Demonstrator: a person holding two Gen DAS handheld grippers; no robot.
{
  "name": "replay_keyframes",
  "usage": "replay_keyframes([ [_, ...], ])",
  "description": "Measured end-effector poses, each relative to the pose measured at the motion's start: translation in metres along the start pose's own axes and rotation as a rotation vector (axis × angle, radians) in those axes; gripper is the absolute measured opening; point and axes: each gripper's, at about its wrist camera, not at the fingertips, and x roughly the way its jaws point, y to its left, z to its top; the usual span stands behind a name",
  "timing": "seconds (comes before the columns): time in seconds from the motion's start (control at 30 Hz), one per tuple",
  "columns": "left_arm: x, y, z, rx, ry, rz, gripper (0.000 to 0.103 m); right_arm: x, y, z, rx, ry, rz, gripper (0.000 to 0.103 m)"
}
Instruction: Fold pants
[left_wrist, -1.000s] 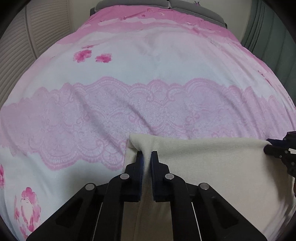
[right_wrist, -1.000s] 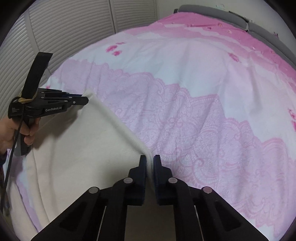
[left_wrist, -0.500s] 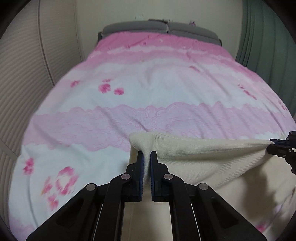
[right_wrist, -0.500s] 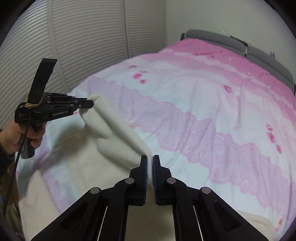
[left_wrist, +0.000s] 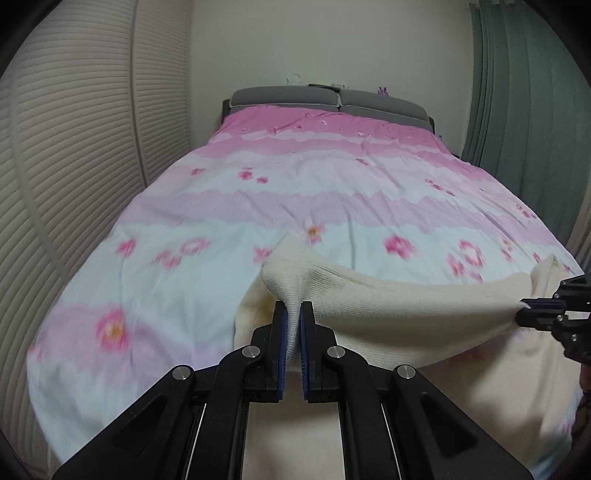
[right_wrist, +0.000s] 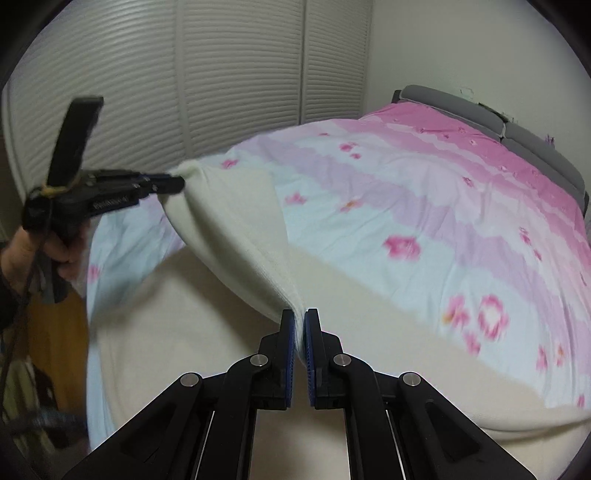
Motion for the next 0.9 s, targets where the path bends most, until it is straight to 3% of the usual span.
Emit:
replay_keyframes([
  [0.3, -0.054, -0.015, -0.141, -0.039, 0.045, 0.032, 0.008, -0.015, 0.096, -0.121, -0.141, 0.018, -0.076, 0.006],
  [0.43, -0.058, -0.015, -0.18, -0.053, 0.098, 0.027, 0.009, -0.006, 0.108, -0.149, -0.131, 0.045, -0.096, 0.008],
  [0.53, -0.068, -0.019, -0.19, -0.053, 0.086, 0.025, 0.009, -0.012, 0.104, -0.153, -0.09, 0.009, -0.11, 0.014],
  [0.6, -0.078, -0.021, -0.191, -0.055, 0.071, 0.027, 0.009, -0.02, 0.103, -0.152, -0.073, -0.025, -0.106, 0.033],
  [0.67, -0.086, -0.023, -0.19, -0.057, 0.063, 0.037, 0.009, -0.029, 0.106, -0.151, -0.071, -0.059, -0.106, 0.04],
  [0.77, -0.098, -0.026, -0.185, -0.049, 0.047, 0.045, 0.012, -0.042, 0.115, -0.15, -0.084, -0.096, -0.108, 0.042],
  [0.9, -0.114, -0.022, -0.18, -0.066, 0.027, 0.061, 0.023, -0.052, 0.109, -0.146, -0.053, -0.124, -0.095, 0.046],
])
